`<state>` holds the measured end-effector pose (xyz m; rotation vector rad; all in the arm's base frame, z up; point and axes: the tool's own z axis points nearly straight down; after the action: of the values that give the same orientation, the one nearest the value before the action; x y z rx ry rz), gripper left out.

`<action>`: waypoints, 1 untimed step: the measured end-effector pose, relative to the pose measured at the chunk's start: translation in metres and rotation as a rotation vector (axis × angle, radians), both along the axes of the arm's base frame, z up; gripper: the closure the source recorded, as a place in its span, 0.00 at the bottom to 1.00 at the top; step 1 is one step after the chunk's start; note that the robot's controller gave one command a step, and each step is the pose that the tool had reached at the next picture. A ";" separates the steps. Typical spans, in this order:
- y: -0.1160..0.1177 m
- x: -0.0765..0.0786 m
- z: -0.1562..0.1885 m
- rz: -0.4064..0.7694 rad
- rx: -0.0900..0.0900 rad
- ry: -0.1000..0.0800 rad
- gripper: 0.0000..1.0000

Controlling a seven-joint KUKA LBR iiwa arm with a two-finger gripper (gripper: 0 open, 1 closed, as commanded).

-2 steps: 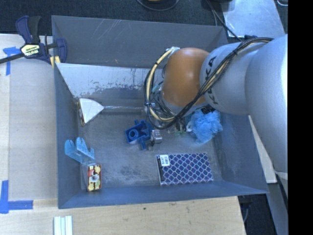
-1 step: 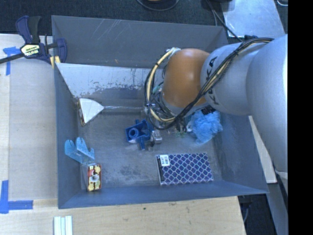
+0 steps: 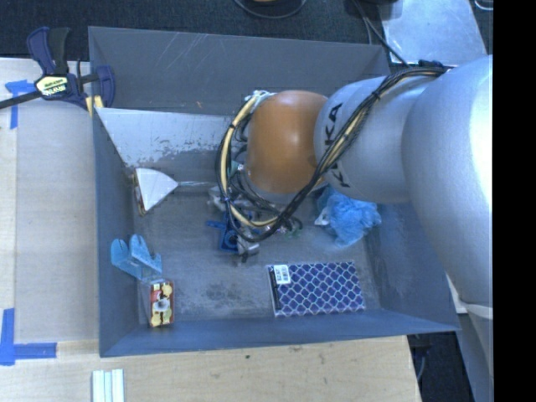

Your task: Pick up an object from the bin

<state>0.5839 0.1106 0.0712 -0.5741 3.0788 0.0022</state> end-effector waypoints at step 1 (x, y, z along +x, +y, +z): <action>0.010 0.030 0.000 -0.201 0.006 0.000 1.00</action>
Offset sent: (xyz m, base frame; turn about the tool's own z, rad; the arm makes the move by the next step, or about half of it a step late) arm 0.0000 0.0000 0.0000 0.0000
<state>0.6141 0.1211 0.0716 -0.2614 3.1196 0.0105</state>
